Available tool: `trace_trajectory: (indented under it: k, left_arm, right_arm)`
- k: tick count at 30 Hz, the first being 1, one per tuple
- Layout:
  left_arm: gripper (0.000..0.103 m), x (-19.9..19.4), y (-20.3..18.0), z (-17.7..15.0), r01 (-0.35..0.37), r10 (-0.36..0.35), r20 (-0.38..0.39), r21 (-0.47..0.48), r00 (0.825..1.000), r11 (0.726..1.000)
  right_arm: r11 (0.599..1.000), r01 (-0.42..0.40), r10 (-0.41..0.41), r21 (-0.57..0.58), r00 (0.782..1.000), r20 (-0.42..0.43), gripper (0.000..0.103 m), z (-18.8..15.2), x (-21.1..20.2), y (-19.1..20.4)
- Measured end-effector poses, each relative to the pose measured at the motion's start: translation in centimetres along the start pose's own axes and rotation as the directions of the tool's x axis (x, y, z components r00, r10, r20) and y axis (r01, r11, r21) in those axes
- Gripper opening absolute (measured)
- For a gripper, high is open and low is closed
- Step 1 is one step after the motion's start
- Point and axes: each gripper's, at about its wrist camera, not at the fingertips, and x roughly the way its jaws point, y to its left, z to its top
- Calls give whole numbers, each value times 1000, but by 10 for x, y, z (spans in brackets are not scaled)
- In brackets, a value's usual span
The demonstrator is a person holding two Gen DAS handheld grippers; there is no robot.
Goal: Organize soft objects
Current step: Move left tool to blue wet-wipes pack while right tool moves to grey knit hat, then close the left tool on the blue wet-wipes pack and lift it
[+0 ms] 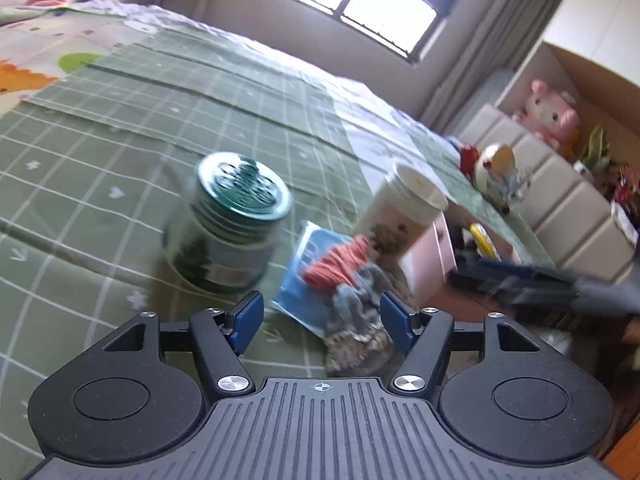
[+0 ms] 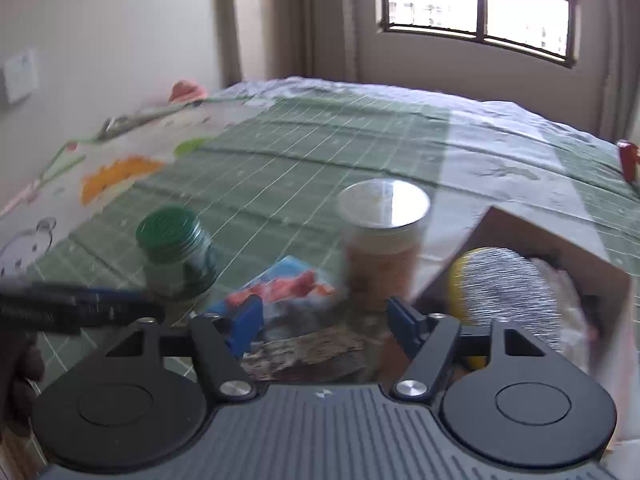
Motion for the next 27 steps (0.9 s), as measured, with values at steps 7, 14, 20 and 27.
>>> trace_trajectory:
  k: [7, 14, 20, 27]
  left_arm:
    - [69, -13, 11, -2, -13, 13, -1, 35, 1000, 999]
    - [69, -1, -2, -4, -17, 20, -19, 140, 1000, 990]
    - [69, 44, -32, -1, -48, 60, -41, 245, 997, 968]
    - [69, 94, -67, -2, -94, 139, -91, 384, 986, 918]
  right_arm:
    - [992, 13, -25, -123, 995, -100, 75, -3, 68, 41]
    - [999, -45, 48, 24, 989, -141, 31, -27, 55, 14]
    - [996, 51, -41, 69, 990, -133, 32, -57, 28, -7]
    - [990, 39, -34, 136, 999, -42, 40, -83, 18, -16]
